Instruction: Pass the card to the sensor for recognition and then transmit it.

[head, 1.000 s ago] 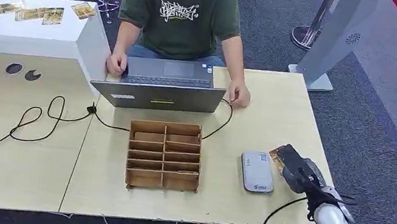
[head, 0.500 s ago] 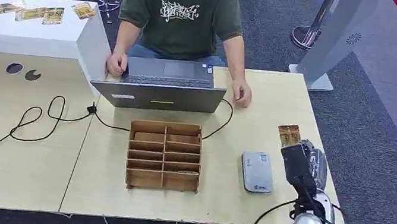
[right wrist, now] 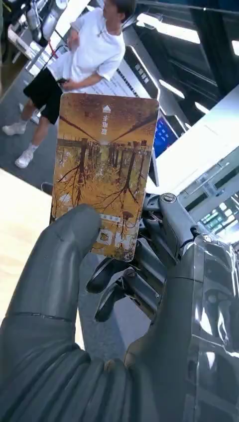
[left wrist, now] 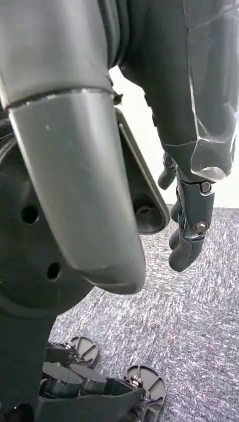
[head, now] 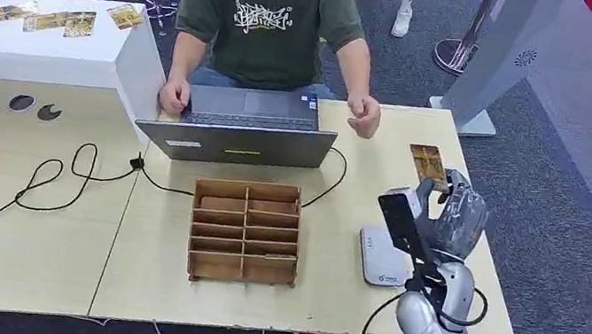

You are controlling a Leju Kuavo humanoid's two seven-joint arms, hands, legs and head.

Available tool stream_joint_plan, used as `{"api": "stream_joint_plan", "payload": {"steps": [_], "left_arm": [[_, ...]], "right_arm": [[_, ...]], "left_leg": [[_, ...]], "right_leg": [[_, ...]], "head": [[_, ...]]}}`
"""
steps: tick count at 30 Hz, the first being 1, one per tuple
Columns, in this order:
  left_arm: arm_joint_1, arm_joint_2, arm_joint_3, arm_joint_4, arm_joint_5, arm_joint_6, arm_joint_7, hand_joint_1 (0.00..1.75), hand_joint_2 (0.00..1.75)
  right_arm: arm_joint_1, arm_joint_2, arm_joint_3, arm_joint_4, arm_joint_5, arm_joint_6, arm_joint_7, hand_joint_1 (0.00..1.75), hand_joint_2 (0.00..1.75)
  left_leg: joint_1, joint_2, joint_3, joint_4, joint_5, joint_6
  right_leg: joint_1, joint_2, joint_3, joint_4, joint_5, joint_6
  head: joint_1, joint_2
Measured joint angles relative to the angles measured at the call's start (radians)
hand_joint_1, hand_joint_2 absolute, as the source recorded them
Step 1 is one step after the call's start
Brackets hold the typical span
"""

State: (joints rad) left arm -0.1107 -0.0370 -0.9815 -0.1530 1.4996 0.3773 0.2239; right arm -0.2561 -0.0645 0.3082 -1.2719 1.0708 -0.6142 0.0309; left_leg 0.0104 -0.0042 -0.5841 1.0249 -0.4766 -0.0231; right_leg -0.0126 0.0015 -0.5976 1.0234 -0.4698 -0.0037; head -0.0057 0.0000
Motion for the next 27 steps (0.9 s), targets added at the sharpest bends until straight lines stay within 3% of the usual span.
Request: {"api": "stream_joint_plan", "payload": {"steps": [11,20,27], "left_arm": [[-0.009,-0.007,-0.033,0.0,-0.045,-0.003,0.017,0.0,0.0],[-0.036,-0.012,-0.069,0.0,-0.082,0.001,0.052,0.0,0.0],[-0.051,-0.014,-0.106,0.0,-0.094,0.005,0.066,0.0,0.0]], "right_arm": [[-0.3,0.086,0.066,0.296,0.043,0.014,0.058,1.75,1.75],[-0.552,0.144,0.07,0.588,0.103,0.031,0.161,1.75,1.75],[-0.671,0.162,0.085,0.728,0.145,0.051,0.22,1.75,1.75]], "left_leg": [[0.0,0.0,0.0,0.0,0.001,0.0],[0.0,-0.001,0.0,0.0,0.002,0.0],[0.0,-0.001,0.0,0.0,0.002,0.0]], "right_leg": [[0.0,0.0,0.0,0.0,0.0,0.0],[0.0,0.0,0.0,0.0,0.001,0.0],[0.0,0.0,0.0,0.0,0.001,0.0]], "head": [[0.0,0.0],[0.0,0.0],[0.0,0.0]]}}
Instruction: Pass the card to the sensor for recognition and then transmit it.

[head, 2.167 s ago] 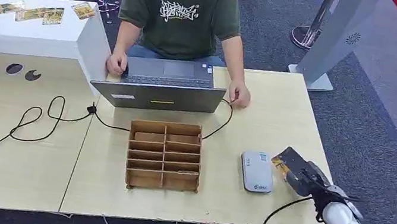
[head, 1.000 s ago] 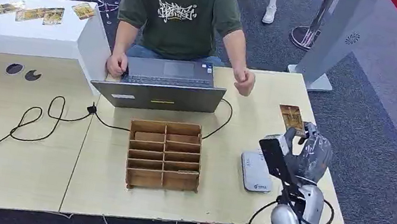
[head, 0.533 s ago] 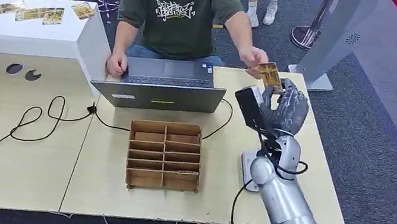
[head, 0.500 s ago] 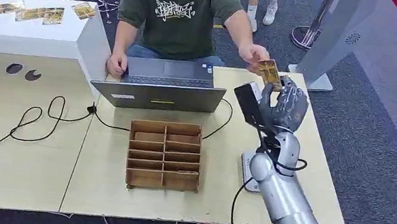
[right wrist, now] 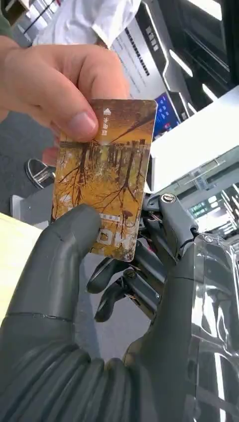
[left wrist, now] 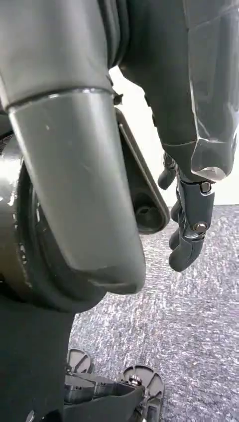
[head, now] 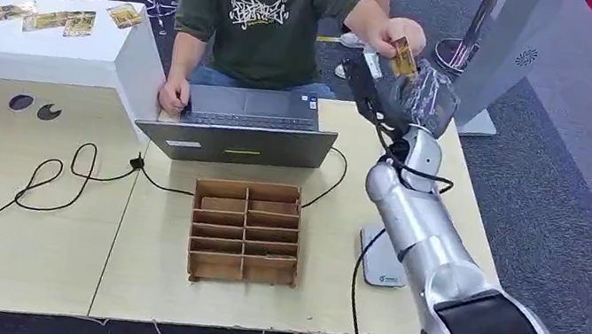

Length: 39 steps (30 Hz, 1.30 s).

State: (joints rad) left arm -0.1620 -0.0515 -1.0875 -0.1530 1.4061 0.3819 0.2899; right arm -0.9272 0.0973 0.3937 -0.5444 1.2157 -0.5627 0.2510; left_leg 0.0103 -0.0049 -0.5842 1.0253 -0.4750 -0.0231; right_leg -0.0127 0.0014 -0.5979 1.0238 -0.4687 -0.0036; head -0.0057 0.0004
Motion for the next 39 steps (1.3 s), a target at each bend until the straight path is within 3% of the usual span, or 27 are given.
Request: {"api": "stream_joint_plan", "payload": {"steps": [15,16,17,31,39], "left_arm": [[0.0,-0.002,-0.01,0.0,0.006,0.002,0.001,0.0,0.0],[0.0,-0.002,-0.01,0.0,0.006,0.002,0.001,0.0,0.0],[0.0,-0.002,-0.01,0.0,0.006,0.002,0.001,0.0,0.0],[0.0,-0.002,-0.01,0.0,0.016,0.003,0.0,0.0,0.0],[0.008,-0.001,-0.01,0.0,0.057,0.002,-0.031,0.0,0.0]], "right_arm": [[-0.043,0.03,0.006,0.084,0.006,0.002,0.009,1.75,1.75],[-0.043,0.03,0.006,0.086,0.006,0.002,0.01,0.72,1.75],[-0.043,0.03,0.006,0.088,0.006,0.004,0.01,0.0,1.75],[-0.043,0.033,0.006,0.107,-0.002,0.008,-0.01,0.0,1.75],[-0.023,0.031,-0.003,0.063,-0.058,-0.055,-0.118,0.0,1.75]], "left_leg": [[0.0,-0.001,0.0,0.0,0.0,0.0],[0.0,-0.001,0.0,0.0,0.0,0.0],[0.0,-0.001,0.0,0.0,0.0,0.0],[0.0,0.0,0.0,0.0,0.0,0.0],[0.0,0.0,0.0,0.0,0.0,0.0]], "right_leg": [[0.0,0.0,0.0,0.0,0.0,0.0],[0.0,0.0,0.0,0.0,0.0,0.0],[0.0,0.0,0.0,0.0,0.0,0.0],[0.0,0.0,0.0,0.0,0.0,0.0],[0.0,0.0,0.0,0.0,0.0,0.0]], "head": [[0.0,0.0],[0.0,0.0],[0.0,0.0],[0.0,0.0],[0.0,0.0]]}}
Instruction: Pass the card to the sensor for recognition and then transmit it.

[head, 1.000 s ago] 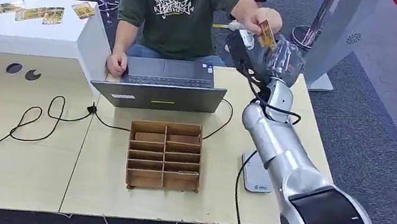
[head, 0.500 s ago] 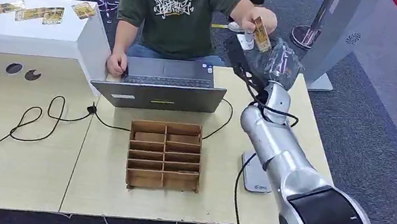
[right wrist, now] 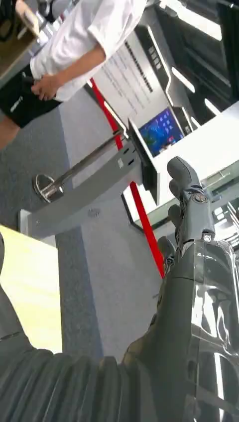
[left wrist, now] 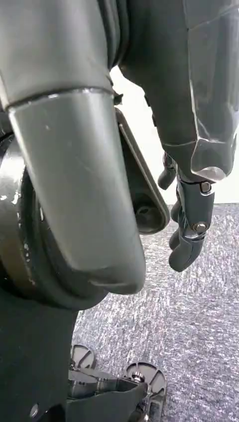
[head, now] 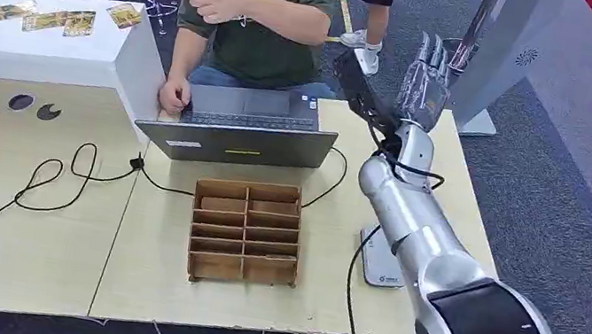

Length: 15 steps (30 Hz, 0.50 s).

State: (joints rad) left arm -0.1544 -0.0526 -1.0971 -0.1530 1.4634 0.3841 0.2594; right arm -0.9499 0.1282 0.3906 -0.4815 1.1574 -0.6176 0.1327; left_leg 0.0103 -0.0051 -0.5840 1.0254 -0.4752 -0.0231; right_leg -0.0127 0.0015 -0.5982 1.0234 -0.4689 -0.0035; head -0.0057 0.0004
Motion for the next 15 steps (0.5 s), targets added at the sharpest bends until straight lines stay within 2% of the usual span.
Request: {"api": "stream_joint_plan", "payload": {"steps": [3,9,15], "left_arm": [[0.011,0.002,0.0,0.0,0.019,-0.006,-0.013,0.0,0.0],[0.03,0.009,0.003,0.0,0.048,-0.009,-0.02,0.0,0.0],[0.032,0.014,0.008,0.0,0.067,-0.008,-0.02,0.0,0.0]], "right_arm": [[0.05,-0.015,0.0,-0.074,-0.015,0.014,-0.017,0.0,1.75],[0.171,-0.072,-0.009,-0.271,-0.125,0.09,-0.058,0.0,1.75],[0.268,-0.124,-0.018,-0.442,-0.175,0.124,-0.071,0.0,1.75]], "left_leg": [[0.0,0.0,0.0,0.0,0.0,0.0],[0.0,0.0,0.0,0.0,0.0,0.0],[0.0,0.0,0.0,0.0,0.0,0.0]], "right_leg": [[0.0,0.0,0.0,0.0,0.0,0.0],[0.0,0.0,0.0,-0.001,0.0,0.0],[0.0,0.0,0.0,-0.001,0.0,0.0]], "head": [[0.0,0.0],[0.0,0.0],[0.0,0.0]]}}
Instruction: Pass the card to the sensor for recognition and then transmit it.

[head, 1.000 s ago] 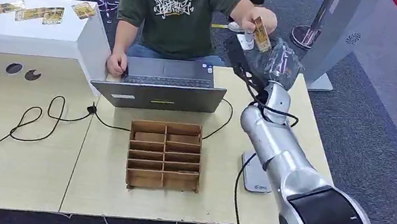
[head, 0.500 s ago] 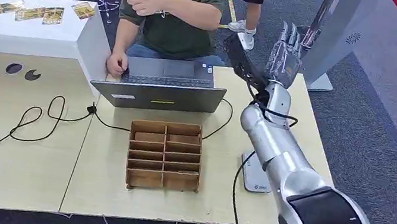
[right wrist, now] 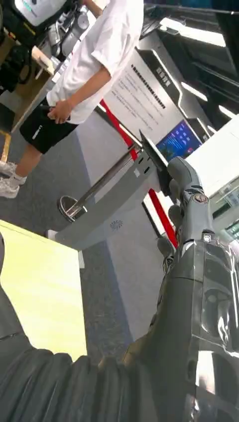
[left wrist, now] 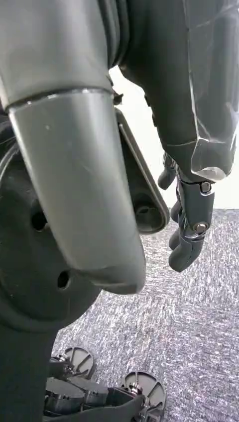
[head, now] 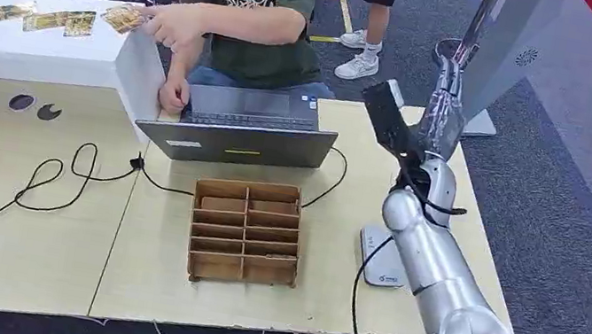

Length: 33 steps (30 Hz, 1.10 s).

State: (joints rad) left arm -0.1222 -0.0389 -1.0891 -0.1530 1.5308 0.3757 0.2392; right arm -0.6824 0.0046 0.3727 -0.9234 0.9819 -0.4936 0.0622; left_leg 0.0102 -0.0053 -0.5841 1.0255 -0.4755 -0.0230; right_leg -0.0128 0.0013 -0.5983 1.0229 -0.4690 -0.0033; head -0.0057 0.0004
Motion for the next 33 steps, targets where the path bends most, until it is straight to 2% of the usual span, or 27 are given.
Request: {"api": "stream_joint_plan", "payload": {"steps": [10,21,33], "left_arm": [[0.004,0.002,0.003,0.0,0.024,0.001,0.0,0.0,0.0],[0.013,0.006,0.018,0.0,0.035,0.002,0.0,0.0,0.0],[0.016,0.007,0.055,0.0,0.035,0.002,0.0,0.0,0.0]], "right_arm": [[0.154,-0.075,0.0,-0.225,0.009,0.0,0.001,0.0,1.75],[0.341,-0.146,0.002,-0.437,0.096,-0.007,0.019,0.0,1.75],[0.487,-0.202,-0.001,-0.578,0.136,-0.006,0.035,0.0,1.75]], "left_leg": [[0.0,0.0,0.0,0.0,0.0,0.0],[0.0,0.0,0.0,0.0,-0.001,0.001],[0.0,0.0,0.0,0.0,-0.001,0.001]], "right_leg": [[0.0,0.0,0.0,0.0,0.0,0.0],[0.0,0.0,0.0,0.0,0.0,0.0],[0.0,0.0,0.0,0.0,0.0,0.0]], "head": [[0.0,0.0],[0.0,0.0],[0.0,0.0]]}}
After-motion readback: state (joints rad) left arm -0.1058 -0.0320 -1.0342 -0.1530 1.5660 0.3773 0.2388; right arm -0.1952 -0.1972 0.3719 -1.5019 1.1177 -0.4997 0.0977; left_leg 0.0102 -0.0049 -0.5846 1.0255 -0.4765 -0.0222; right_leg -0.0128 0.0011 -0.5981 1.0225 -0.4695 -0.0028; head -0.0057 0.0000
